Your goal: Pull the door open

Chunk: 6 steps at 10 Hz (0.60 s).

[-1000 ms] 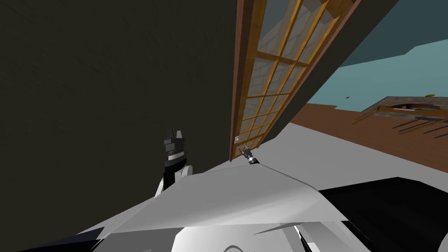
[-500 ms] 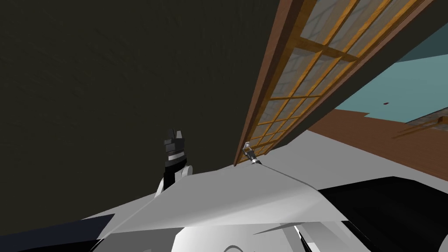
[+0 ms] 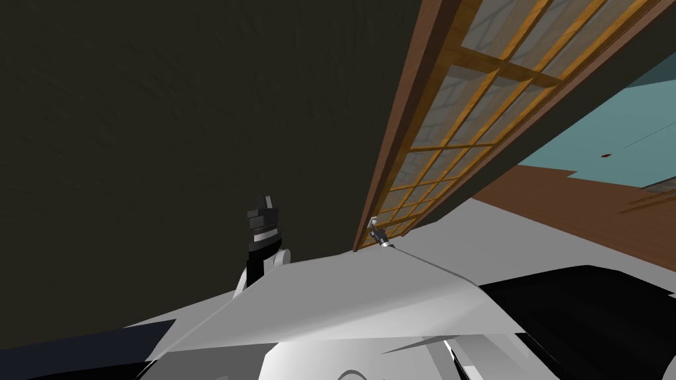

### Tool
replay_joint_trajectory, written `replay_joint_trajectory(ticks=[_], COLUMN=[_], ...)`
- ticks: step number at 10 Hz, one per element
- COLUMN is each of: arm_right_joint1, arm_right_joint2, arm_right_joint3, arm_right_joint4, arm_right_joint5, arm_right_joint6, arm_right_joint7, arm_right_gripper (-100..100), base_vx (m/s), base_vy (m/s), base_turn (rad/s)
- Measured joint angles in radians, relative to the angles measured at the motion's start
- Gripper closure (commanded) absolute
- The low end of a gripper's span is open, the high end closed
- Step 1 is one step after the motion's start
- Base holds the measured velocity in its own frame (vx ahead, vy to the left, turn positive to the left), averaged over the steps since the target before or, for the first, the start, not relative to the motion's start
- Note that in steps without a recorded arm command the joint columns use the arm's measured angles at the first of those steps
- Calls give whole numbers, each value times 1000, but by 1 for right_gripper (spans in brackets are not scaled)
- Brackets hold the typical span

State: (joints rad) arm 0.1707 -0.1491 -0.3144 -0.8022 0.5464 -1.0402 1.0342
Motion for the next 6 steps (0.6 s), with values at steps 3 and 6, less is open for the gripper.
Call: replay_joint_trajectory(ticks=[3,6], arm_right_joint1=[-1,10], arm_right_joint2=[0,-15], arm_right_joint3=[0,-4], arm_right_joint4=[0,0], arm_right_joint5=[0,-3], arm_right_joint6=[2,-12], arm_right_joint7=[0,-7], arm_right_gripper=[100,-100], base_vx=[0,-187], base_vy=[0,-3], base_turn=[0,-4])
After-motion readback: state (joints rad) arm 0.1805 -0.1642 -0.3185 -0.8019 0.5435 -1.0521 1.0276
